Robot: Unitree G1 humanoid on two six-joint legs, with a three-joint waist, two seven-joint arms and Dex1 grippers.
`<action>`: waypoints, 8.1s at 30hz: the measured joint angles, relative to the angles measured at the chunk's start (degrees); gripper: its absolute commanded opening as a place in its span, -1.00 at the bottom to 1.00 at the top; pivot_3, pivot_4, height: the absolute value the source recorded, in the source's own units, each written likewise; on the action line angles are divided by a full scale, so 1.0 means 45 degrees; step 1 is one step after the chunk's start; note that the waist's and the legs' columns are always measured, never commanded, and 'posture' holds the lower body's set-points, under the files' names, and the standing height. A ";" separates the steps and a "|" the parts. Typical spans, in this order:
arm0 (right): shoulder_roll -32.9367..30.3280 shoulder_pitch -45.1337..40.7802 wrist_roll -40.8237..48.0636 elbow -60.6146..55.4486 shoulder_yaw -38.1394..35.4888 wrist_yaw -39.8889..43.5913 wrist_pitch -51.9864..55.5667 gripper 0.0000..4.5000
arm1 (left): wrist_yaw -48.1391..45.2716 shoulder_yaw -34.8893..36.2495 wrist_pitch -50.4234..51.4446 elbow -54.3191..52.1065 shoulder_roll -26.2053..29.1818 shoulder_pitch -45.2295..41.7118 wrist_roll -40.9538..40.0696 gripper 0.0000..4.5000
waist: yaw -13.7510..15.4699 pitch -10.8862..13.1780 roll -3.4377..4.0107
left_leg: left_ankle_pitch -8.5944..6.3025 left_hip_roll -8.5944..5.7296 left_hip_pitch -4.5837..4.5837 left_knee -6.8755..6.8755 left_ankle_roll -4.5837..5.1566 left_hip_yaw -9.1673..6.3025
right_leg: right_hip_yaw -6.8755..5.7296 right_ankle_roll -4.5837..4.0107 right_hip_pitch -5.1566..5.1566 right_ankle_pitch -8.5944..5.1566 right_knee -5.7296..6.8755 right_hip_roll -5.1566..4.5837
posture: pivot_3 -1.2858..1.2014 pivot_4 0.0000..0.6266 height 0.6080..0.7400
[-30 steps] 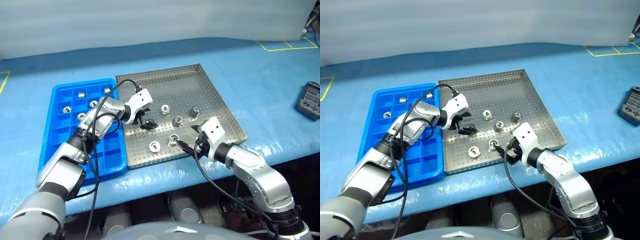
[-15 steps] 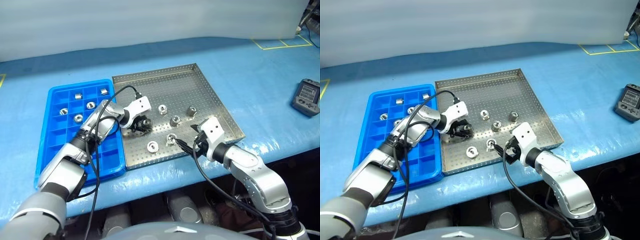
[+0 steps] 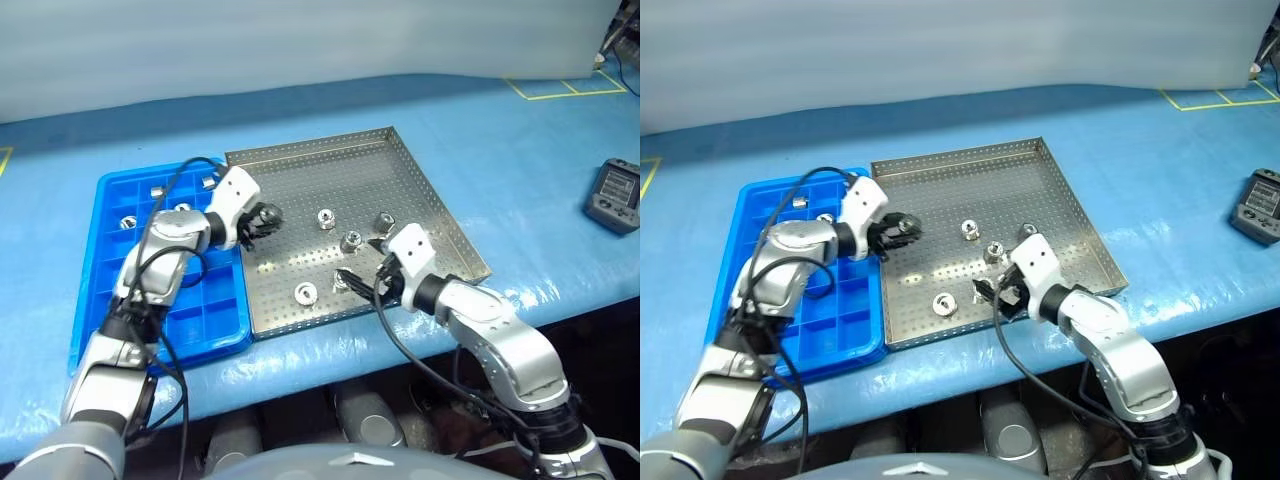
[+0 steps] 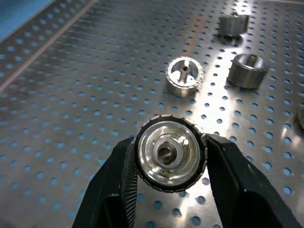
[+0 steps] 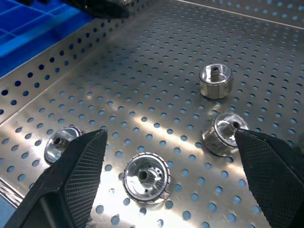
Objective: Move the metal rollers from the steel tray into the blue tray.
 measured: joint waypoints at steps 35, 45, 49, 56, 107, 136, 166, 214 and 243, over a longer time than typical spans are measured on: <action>0.1211 -0.2339 -0.0302 0.1946 0.2411 0.1979 -0.1476 1.00 | 0.6002 0.3525 -0.0145 -0.1773 -0.0917 0.4465 0.1186 -0.19 | 0.1992 -0.0012 -0.0010 | 0.0017 -0.0003 0.0049 0.0041 -0.0015 -0.0002 | -0.0032 -0.0031 0.0052 0.0014 0.0000 -0.0004 | 0.01 -0.52 1.00; 0.1082 -0.1853 -0.0285 0.1437 0.2066 0.1532 -0.1241 1.00 | 0.5286 0.2974 0.1032 -0.2128 -0.0404 0.4447 0.0806 0.99 | 0.1726 -0.0019 -0.0011 | 0.0016 -0.0002 0.0041 0.0037 -0.0015 0.0001 | -0.0029 -0.0030 0.0045 0.0013 -0.0008 -0.0006 | -0.02 -0.52 1.00; 0.0697 -0.1428 -0.0241 0.1107 0.1467 0.1432 -0.1191 1.00 | 0.4990 0.2832 0.1362 -0.2715 -0.0421 0.4357 0.0393 0.99 | 0.1702 -0.0015 -0.0014 | 0.0017 -0.0002 0.0007 0.0036 -0.0015 -0.0008 | -0.0035 -0.0026 0.0021 0.0016 -0.0010 -0.0005 | -0.02 -0.52 1.00; -0.0800 -0.0344 -0.0173 0.0536 -0.0230 0.1404 -0.0860 1.00 | 0.2842 0.1568 0.1312 -0.4502 0.0083 0.2477 -0.1298 0.99 | 0.1778 -0.0010 -0.0024 | 0.0015 -0.0012 -0.0003 0.0043 -0.0013 0.0007 | -0.0023 -0.0005 0.0022 0.0027 -0.0033 -0.0013 | -0.04 -0.52 1.00; -0.0237 0.1459 -0.0010 -0.0549 -0.0965 0.0364 -0.0521 1.00 | -0.4027 -0.6860 -0.1252 0.0205 0.0805 -0.1005 0.1742 -0.23 | 0.0470 -0.0005 -0.0019 | 0.0015 -0.0005 -0.0002 0.0033 -0.0009 0.0007 | -0.0005 -0.0013 0.0012 0.0017 -0.0019 0.0000 | -0.12 -0.52 1.00; 0.1742 -0.2587 0.0279 0.1450 0.3023 0.2972 -0.1234 1.00 | 0.5691 0.2839 0.3899 -0.8436 -0.2464 0.6660 0.0446 -0.23 | 0.2052 -0.0004 -0.0026 | 0.0017 -0.0005 0.0004 0.0048 -0.0012 -0.0022 | -0.0036 -0.0039 0.0029 0.0006 -0.0021 -0.0003 | 0.07 -0.52 1.00; -0.0432 -0.0511 0.0247 0.0165 0.0568 0.1836 -0.0414 1.00 | 0.3179 0.1535 0.2712 -0.6743 -0.0804 0.3498 -0.1907 0.99 | 0.1796 -0.0006 -0.0034 | 0.0015 -0.0007 0.0003 0.0050 -0.0012 -0.0003 | -0.0032 -0.0068 0.0024 -0.0011 -0.0025 -0.0003 | -0.05 -0.52 1.00; -0.0486 0.2380 0.0232 -0.1776 -0.1242 -0.0480 0.0135 1.00 | -0.2431 -0.6679 -0.2401 0.2694 -0.1509 -0.1507 0.1775 -0.22 | -0.0432 -0.0004 -0.0030 | 0.0012 -0.0012 0.0001 0.0017 -0.0005 0.0004 | 0.0001 -0.0017 0.0015 0.0006 -0.0028 -0.0002 | -0.16 -0.52 1.00; 0.1871 -0.3798 -0.0034 0.2832 0.3540 0.3470 -0.2020 1.00 | 0.4777 0.3487 0.4221 -0.9488 -0.1826 0.7052 0.1296 -0.22 | 0.2399 0.0008 -0.0033 | 0.0015 -0.0010 0.0003 0.0005 -0.0010 -0.0035 | -0.0055 -0.0015 0.0026 0.0011 -0.0035 -0.0016 | 0.20 -0.52 1.00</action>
